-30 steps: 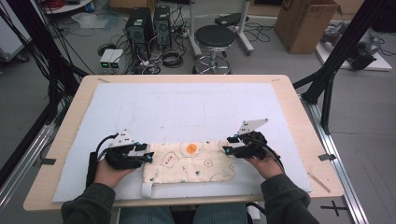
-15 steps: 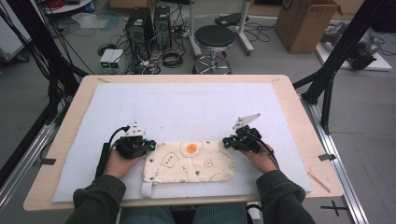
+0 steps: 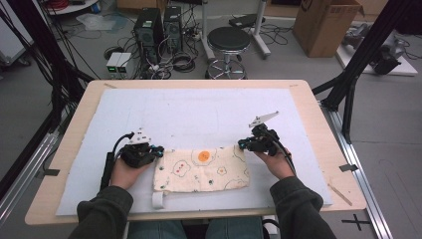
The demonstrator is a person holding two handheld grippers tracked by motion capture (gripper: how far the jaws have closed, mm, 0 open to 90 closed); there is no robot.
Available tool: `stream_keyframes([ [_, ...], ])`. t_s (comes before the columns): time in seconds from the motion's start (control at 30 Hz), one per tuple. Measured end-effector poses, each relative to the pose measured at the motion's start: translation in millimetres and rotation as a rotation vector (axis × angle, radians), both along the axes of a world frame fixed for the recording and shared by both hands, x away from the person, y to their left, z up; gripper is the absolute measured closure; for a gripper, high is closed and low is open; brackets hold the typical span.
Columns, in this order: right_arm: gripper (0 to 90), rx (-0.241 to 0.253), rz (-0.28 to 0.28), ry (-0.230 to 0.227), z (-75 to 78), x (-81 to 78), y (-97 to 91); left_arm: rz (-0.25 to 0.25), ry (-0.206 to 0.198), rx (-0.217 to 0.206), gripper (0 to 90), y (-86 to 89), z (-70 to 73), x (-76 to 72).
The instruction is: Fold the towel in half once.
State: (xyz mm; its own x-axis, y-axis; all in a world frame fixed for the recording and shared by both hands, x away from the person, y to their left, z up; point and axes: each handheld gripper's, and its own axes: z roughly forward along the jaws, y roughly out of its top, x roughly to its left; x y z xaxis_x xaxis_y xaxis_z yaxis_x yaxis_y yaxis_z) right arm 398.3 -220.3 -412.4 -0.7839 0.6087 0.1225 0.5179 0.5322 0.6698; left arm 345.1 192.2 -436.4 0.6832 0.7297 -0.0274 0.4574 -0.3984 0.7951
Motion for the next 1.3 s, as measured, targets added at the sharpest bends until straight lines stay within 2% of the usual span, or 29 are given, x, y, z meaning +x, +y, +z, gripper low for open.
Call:
stream_keyframes([
  [0.2,84.5,-0.041,-0.036,0.010,-14.1,11.0,6.9,0.020,0.006,0.004,84.6,0.0,-4.9,4.4],
  [0.43,80.0,-0.057,-0.039,-0.008,-16.0,11.8,6.3,0.026,0.004,0.017,83.7,-1.2,-7.5,5.9],
  [0.53,73.8,-0.064,-0.053,-0.014,-15.5,11.1,6.0,0.042,0.005,0.020,75.9,0.4,-5.9,5.5],
  [0.6,68.2,-0.047,-0.059,-0.024,-12.8,9.9,4.4,0.051,-0.001,-0.007,70.8,2.5,-2.9,4.0],
  [0.73,64.4,0.001,-0.054,-0.074,-0.7,1.9,1.9,0.052,-0.034,-0.048,65.5,4.5,5.0,-1.4],
  [0.83,64.4,0.022,-0.041,-0.101,5.4,-4.4,2.3,0.033,-0.045,-0.049,65.3,2.5,7.3,-5.1],
  [1.0,68.3,0.074,0.018,-0.082,-2.2,-7.8,14.4,0.005,-0.043,-0.053,75.7,-5.5,4.1,-4.1],
  [1.1,72.0,0.074,0.053,-0.064,-10.8,-7.6,28.9,-0.014,-0.032,-0.051,79.3,-13.2,1.0,-1.8],
  [1.17,74.8,0.069,0.063,-0.058,-15.2,-6.6,37.0,-0.010,-0.023,-0.017,80.3,-18.3,-2.7,0.4],
  [1.23,77.4,0.059,0.064,-0.046,-20.0,-3.7,40.5,-0.001,0.004,0.002,80.3,-20.0,-7.3,3.4],
  [1.3,79.1,0.042,0.045,-0.026,-24.3,-0.6,40.1,0.004,0.014,-0.005,80.5,-18.3,-8.7,5.5],
])
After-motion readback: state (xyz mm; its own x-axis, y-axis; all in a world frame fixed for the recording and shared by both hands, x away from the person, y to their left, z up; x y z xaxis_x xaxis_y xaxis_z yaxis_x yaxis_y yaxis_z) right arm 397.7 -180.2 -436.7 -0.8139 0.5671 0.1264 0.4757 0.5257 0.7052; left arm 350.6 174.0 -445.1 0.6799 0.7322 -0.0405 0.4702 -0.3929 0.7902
